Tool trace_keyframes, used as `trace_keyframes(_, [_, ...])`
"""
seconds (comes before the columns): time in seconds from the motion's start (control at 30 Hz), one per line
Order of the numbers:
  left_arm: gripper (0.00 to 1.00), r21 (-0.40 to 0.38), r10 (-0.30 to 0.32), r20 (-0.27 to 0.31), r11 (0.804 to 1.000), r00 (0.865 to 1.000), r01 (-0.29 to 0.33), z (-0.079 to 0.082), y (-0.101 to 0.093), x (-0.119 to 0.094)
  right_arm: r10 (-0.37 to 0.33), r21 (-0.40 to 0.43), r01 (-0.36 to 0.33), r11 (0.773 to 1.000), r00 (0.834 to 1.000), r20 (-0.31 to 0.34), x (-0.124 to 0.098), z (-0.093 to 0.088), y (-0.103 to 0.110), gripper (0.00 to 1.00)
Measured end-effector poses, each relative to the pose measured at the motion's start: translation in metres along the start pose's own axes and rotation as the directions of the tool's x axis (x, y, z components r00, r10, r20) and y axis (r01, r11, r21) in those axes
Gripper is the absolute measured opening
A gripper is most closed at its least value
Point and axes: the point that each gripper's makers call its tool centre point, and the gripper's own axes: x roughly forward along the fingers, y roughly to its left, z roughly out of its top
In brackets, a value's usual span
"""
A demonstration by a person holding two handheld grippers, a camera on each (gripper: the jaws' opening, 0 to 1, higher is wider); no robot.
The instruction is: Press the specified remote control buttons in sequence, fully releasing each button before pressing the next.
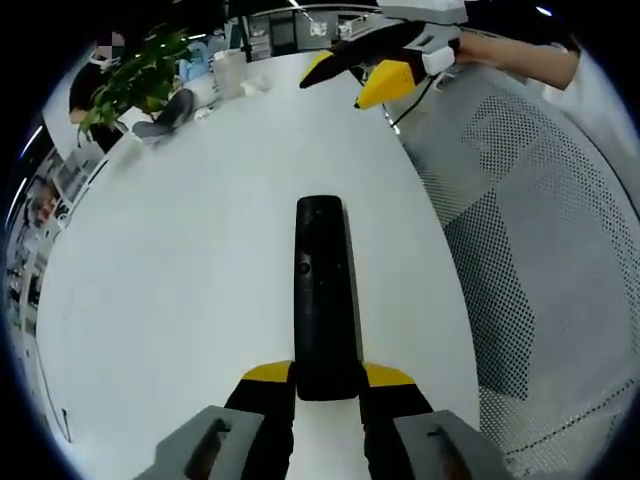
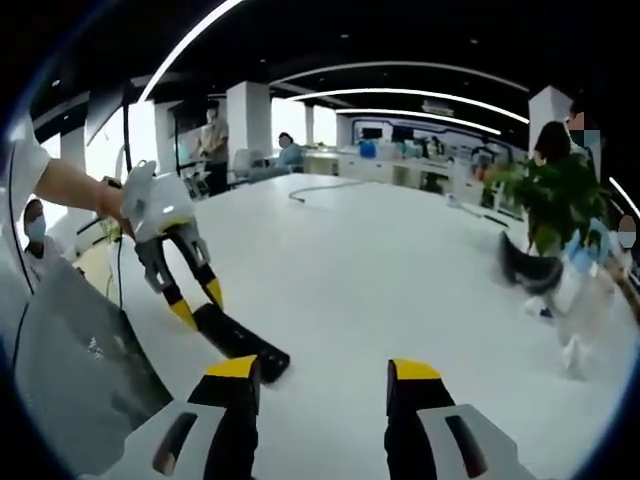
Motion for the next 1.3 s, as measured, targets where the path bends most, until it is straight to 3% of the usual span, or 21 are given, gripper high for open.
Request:
trace_keyframes(0.47, [0.24, 0.004, -0.002, -0.008, 1.000, 1.000, 0.002, 0.001, -0.008, 0.000, 0.023, -0.037, -0.024, 0.999, 0.999, -0.025, 0.001, -0.003, 0.006, 0.45])
trace_keyframes(0.77, [0.24, 0.017, -0.008, -0.012, 1.000, 1.000, 0.009, 0.002, -0.014, 0.001, 0.060, -0.095, -0.068, 0.993, 0.994, -0.089, 0.004, -0.011, 0.018, 0.33])
trace_keyframes(0.97, [0.24, 0.025, -0.015, -0.018, 1.000, 1.000, 0.016, 0.003, -0.021, 0.001, 0.136, -0.199, -0.181, 0.963, 0.967, -0.217, 0.008, -0.028, 0.043, 0.28])
trace_keyframes(1.07, [0.24, 0.023, -0.014, -0.017, 1.000, 1.000, 0.014, 0.002, -0.023, 0.001, 0.178, -0.237, -0.234, 0.943, 0.955, -0.235, 0.010, -0.030, 0.055, 0.25])
trace_keyframes(1.3, [0.24, 0.031, -0.018, -0.018, 0.999, 1.000, 0.019, 0.003, -0.032, 0.000, 0.229, -0.248, -0.298, 0.922, 0.935, -0.271, 0.007, -0.035, 0.066, 0.13])
